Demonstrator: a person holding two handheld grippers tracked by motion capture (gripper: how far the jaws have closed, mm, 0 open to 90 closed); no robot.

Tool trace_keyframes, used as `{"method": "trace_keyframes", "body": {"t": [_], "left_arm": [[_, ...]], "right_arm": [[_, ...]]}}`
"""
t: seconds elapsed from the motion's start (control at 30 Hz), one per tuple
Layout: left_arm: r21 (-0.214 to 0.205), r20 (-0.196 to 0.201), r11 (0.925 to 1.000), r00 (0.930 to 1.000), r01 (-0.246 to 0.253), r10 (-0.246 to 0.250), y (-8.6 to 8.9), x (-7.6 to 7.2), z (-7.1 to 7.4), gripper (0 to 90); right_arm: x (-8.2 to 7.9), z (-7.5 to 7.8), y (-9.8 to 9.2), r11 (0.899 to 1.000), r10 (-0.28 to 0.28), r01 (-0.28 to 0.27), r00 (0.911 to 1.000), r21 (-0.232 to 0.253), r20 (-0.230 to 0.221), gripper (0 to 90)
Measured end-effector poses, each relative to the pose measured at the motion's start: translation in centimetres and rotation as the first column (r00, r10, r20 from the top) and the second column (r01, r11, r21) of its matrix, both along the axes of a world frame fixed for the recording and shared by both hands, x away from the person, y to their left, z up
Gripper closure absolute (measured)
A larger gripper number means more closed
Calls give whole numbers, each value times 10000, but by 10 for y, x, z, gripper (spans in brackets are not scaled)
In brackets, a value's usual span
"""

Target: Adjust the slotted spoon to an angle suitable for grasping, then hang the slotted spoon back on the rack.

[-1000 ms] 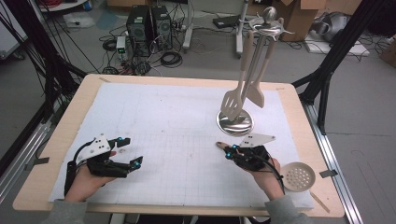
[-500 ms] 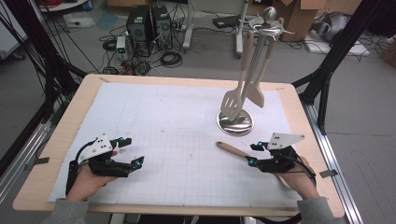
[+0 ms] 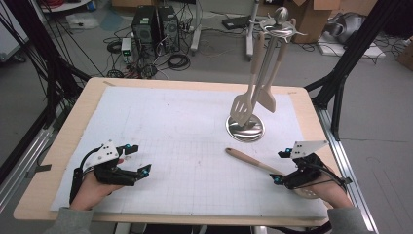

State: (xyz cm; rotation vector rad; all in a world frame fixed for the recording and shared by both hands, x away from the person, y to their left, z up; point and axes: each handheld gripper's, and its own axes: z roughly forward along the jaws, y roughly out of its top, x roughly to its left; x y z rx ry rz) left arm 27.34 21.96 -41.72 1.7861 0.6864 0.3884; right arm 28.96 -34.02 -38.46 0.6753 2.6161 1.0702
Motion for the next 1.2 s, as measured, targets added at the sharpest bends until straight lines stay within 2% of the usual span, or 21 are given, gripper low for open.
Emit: {"method": "trace_keyframes", "body": {"t": [0.07, 0.23, 0.47, 0.6, 0.77, 0.93, 1.0, 1.2], "left_arm": [[11, 19, 10000, 10000, 18, -18, 0, 0, 0, 137], [7, 0, 10000, 10000, 8, -8, 0, 0, 0, 138], [29, -7, 10000, 10000, 26, -26, -1, 0, 0, 138], [50, -14, 10000, 10000, 22, -22, -1, 0, 0, 138], [52, -48, 10000, 10000, 56, -56, -1, 0, -1, 139], [85, -50, 10000, 10000, 51, -51, -2, 0, -2, 139], [94, -76, 9999, 9999, 78, -77, -2, 0, -2, 139], [132, -98, 9999, 9999, 96, -95, -1, 1, -2, 139]], "right_arm": [[0, 1, -4, 9999, -14, 15, 10000, 141, -62, 140], [2, -1, -11, 10000, -13, 12, 9999, -58, -161, 133], [5, -8, -12, 9966, -36, -5, 9987, -820, -504, 149], [6, -13, -11, 9939, 36, -115, 9974, -1093, -720, 161], [9, -18, -12, 9905, 31, -185, 9937, -1364, -1117, 221], [12, -20, -9, 9850, 35, -230, 9935, -1710, -1134, 307], [14, -22, -8, 9822, 58, -307, 9910, -1852, -1337, 350], [15, -25, -5, 9727, 23, -383, 9878, -2289, -1555, 443]]}}
